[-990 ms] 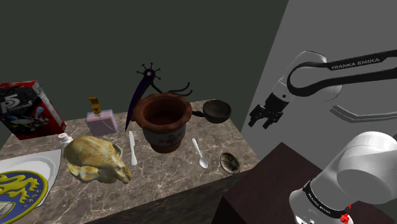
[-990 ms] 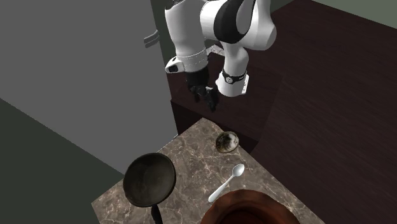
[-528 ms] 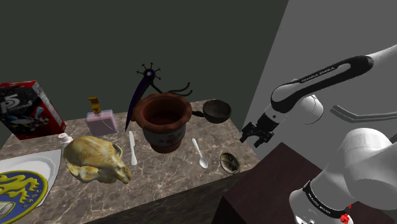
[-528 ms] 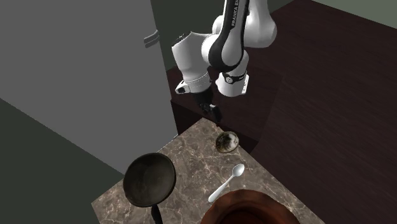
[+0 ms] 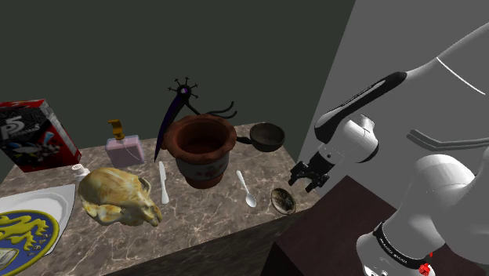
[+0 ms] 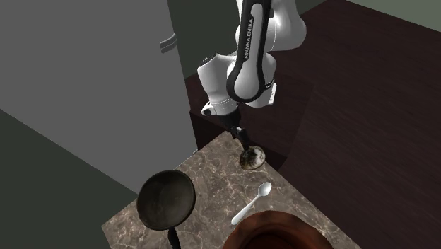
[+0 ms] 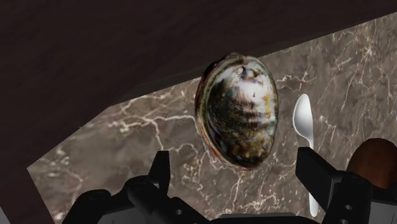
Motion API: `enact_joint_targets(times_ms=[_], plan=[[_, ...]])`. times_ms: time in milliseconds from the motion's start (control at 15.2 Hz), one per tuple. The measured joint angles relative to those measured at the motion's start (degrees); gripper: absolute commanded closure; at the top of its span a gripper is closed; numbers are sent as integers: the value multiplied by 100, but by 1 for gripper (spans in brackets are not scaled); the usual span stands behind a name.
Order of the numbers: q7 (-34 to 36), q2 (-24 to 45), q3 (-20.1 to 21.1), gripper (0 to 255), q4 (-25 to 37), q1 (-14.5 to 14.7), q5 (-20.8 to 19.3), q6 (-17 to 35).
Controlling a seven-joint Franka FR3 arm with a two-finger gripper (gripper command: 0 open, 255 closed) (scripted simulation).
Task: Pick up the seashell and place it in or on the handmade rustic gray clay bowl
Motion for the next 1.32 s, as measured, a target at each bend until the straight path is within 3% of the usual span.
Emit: enact_joint_targets(times_ms=[66,198,528,594,1188,1254,1320], plan=[[-264,194,-59,0,75,188,366,-5],[-526,358,-96,0,132,311,717,-15],[-619,422,-104,0,160,350,842,-24],[-621,423,-104,255,160,350,845,-25],[-623,424,-105,255,161,351,847,-25],[-623,424,-105,0,161,351,847,-25],[-623,425,-105,0,161,351,847,-25]])
